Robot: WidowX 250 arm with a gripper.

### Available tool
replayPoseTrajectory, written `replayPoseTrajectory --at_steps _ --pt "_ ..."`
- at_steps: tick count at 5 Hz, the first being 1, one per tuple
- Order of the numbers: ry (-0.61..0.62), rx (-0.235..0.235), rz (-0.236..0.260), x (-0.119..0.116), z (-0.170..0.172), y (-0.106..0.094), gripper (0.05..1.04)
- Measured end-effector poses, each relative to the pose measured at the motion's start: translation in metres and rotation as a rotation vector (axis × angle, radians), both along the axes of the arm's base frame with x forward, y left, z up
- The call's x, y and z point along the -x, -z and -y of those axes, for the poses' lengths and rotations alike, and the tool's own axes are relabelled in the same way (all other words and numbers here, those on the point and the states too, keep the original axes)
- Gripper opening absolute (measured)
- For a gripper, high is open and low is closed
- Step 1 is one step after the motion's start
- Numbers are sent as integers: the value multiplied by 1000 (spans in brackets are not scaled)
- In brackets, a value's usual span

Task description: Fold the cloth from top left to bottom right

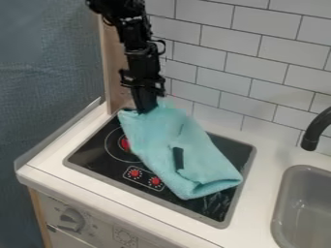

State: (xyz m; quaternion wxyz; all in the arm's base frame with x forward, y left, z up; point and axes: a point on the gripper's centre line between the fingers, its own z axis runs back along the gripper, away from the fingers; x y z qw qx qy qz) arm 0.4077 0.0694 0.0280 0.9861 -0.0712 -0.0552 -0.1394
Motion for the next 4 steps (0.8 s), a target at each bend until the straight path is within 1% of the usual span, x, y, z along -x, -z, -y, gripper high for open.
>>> replayPoseTrajectory --at_steps 1,2,3,4 --pt "83 34 27 16 25 -19 68" --pt "166 40 44 32 52 -28 68" --pt "257 36 33 53 79 -25 68" --pt "325 3 29 68 97 -9 68"
